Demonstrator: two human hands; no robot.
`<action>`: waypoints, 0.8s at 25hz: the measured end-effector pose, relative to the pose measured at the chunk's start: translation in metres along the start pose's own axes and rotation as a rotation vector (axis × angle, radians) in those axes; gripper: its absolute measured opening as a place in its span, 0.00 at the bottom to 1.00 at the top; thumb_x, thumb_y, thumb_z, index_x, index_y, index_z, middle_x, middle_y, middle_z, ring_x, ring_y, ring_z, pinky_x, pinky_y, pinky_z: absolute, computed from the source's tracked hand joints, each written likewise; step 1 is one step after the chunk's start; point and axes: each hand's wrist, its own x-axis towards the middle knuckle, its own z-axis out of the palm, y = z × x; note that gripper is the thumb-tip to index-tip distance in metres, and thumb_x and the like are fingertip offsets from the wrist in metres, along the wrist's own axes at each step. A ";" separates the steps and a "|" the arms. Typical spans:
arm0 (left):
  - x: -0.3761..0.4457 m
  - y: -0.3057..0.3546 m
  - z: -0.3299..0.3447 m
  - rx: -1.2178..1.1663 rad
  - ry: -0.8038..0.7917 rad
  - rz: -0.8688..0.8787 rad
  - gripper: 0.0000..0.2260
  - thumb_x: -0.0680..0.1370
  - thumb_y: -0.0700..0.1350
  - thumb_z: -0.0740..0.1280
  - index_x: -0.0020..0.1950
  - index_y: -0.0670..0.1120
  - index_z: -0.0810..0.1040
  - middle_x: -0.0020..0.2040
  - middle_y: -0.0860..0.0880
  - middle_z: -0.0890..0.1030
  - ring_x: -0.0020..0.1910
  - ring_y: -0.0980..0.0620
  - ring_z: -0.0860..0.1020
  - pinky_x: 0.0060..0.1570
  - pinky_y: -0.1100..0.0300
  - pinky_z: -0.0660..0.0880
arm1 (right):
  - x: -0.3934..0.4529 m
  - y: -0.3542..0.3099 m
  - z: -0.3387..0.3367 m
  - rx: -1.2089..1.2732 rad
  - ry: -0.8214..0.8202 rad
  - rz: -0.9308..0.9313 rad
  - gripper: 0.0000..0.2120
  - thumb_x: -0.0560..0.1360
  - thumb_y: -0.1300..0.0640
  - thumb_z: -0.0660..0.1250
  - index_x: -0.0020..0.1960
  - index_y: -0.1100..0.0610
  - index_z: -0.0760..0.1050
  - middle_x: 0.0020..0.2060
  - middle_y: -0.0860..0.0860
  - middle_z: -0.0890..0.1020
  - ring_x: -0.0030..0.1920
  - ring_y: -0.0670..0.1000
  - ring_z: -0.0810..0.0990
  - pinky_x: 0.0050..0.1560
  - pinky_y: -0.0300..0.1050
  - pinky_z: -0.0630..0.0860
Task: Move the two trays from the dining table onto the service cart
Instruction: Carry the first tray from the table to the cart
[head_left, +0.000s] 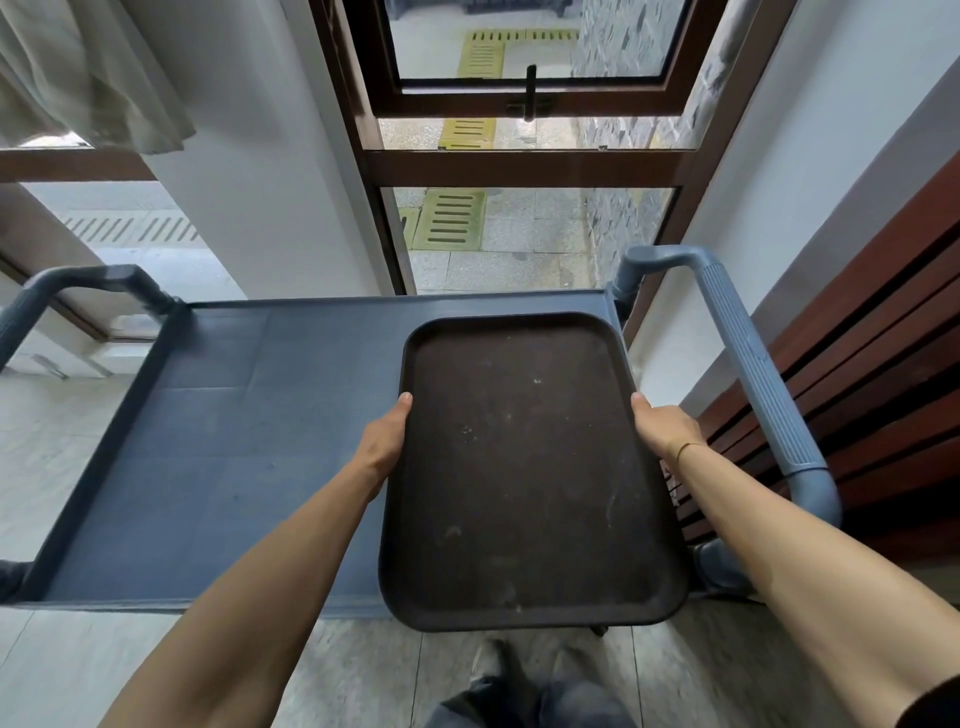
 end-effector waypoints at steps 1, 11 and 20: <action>0.000 0.000 -0.001 0.011 0.002 0.000 0.33 0.80 0.65 0.53 0.73 0.41 0.70 0.72 0.40 0.72 0.68 0.41 0.72 0.67 0.46 0.68 | -0.001 0.000 0.001 0.000 0.009 -0.004 0.33 0.81 0.40 0.49 0.66 0.66 0.74 0.65 0.65 0.75 0.65 0.64 0.72 0.67 0.56 0.69; -0.004 0.013 -0.012 0.301 0.121 0.260 0.27 0.82 0.60 0.53 0.71 0.42 0.72 0.72 0.37 0.70 0.70 0.39 0.69 0.71 0.42 0.65 | -0.032 -0.006 -0.001 -0.062 0.146 -0.193 0.26 0.80 0.40 0.48 0.67 0.53 0.73 0.65 0.63 0.73 0.65 0.66 0.69 0.65 0.58 0.67; -0.047 0.088 0.038 0.902 0.091 0.946 0.31 0.78 0.66 0.54 0.77 0.51 0.63 0.77 0.46 0.64 0.76 0.46 0.61 0.74 0.44 0.59 | -0.087 0.006 -0.070 -0.286 0.438 -0.491 0.25 0.79 0.38 0.53 0.73 0.46 0.67 0.73 0.53 0.68 0.75 0.56 0.58 0.70 0.62 0.58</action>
